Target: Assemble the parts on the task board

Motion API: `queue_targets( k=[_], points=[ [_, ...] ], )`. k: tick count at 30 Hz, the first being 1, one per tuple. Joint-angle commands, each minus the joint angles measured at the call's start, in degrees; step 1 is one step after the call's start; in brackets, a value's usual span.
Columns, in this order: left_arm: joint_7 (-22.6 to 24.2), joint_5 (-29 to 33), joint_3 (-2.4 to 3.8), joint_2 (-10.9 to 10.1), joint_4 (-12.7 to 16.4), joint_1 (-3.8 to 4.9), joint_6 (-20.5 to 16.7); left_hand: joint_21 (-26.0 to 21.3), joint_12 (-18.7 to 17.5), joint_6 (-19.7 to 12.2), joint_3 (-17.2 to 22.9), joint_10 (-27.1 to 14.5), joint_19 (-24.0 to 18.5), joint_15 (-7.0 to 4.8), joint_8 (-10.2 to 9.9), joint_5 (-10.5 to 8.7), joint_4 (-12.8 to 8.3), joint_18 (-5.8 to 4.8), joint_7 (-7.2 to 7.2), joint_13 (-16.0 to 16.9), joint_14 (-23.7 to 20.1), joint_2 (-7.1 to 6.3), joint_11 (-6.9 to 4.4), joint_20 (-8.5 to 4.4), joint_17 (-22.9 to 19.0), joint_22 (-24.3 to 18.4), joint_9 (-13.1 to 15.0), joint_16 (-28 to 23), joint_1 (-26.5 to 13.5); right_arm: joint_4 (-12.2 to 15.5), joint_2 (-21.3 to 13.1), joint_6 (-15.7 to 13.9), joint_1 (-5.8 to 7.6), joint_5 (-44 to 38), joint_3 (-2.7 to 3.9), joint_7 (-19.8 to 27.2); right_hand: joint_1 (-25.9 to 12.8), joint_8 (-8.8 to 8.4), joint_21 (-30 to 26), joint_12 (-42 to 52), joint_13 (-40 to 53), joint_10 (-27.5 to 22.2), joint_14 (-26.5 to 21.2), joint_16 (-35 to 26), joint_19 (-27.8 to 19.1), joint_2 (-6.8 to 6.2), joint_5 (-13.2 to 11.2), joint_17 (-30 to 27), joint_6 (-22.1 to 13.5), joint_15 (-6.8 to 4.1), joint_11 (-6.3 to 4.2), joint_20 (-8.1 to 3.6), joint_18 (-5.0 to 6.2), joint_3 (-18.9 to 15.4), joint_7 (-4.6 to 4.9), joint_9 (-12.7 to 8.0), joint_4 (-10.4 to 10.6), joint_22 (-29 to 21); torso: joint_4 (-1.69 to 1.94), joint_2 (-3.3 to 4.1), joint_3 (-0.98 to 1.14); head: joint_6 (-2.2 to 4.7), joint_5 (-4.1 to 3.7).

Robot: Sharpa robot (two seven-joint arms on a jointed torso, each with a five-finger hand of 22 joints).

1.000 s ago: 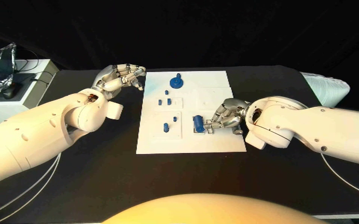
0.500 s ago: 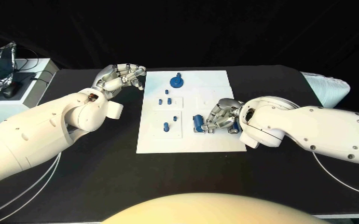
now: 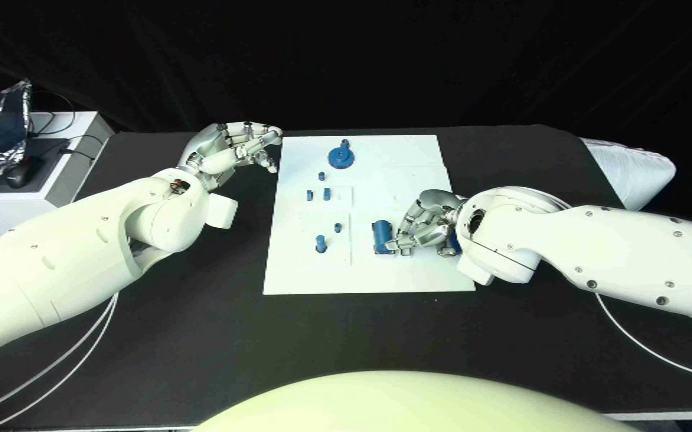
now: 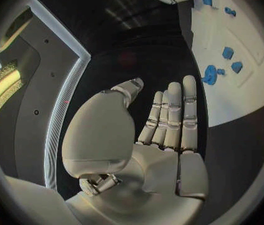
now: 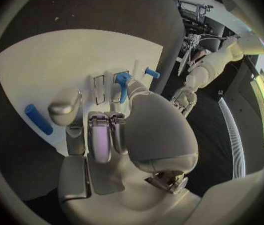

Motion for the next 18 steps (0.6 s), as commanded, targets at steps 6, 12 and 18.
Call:
queue_targets(
  k=[6, 12, 18],
  points=[
    [0.2, -0.1, 0.04, 0.1, 0.1, -0.03, 1.0, -0.2, -0.4, -0.4, -0.4, -0.5, 0.5, -0.09, 0.0, -0.11, 0.1, 0.32, 0.15, -0.1, 0.1, 0.45, 0.06, -0.07, -0.1, -0.1, -0.1, 0.4, 0.1, -0.2, 0.3, 1.1, -0.06, -0.7, 0.04, 0.0, 0.2, 0.6, 0.2, 0.3, 15.1, 5.9, 5.7, 0.1, 0.0, -0.13, -0.4, 13.9, 0.3, -0.4, -0.56, -0.63, -0.46, 0.5, -0.21, 0.3, -0.1, 0.1, -0.02, 0.01, 0.04, -0.01, -0.01],
    [0.1, -0.1, 0.04, 0.0, 0.1, -0.03, 1.1, -0.2, -0.4, -0.4, -0.4, -0.5, 0.5, -0.09, 0.0, -0.11, 0.1, 0.32, 0.15, -0.1, 0.1, 0.45, 0.06, -0.07, -0.1, -0.1, -0.1, 0.4, 0.1, -0.4, 0.5, 1.2, -0.18, -1.3, 0.04, -0.2, 0.3, 0.65, 0.2, 0.3, 15.1, 5.9, 5.7, 0.1, 0.0, -0.34, -0.6, 13.9, 0.3, -0.42, -0.58, -0.66, -0.46, 0.6, -0.23, 0.3, -0.2, 0.1, 0.02, 0.01, 0.04, -0.05, -0.03],
    [0.0, -0.1, 0.04, 0.0, 0.1, -0.03, 1.1, -0.3, -0.4, -0.4, -0.5, -0.6, 0.5, -0.09, 0.0, -0.11, 0.1, 0.32, 0.14, -0.1, 0.1, 0.5, 0.07, -0.07, -0.1, -0.1, -0.1, 0.4, 0.2, -0.7, 0.9, 0.7, -0.43, -2.4, 0.04, -0.5, 0.6, 0.72, 0.2, 0.3, 15.1, 5.9, 5.7, 0.1, 0.0, -0.43, -0.7, 13.9, 0.3, -0.45, -0.62, -0.68, -0.46, 0.9, -0.29, 0.3, -0.2, 0.1, 0.02, 0.03, 0.06, -0.14, -0.02]
  ],
)
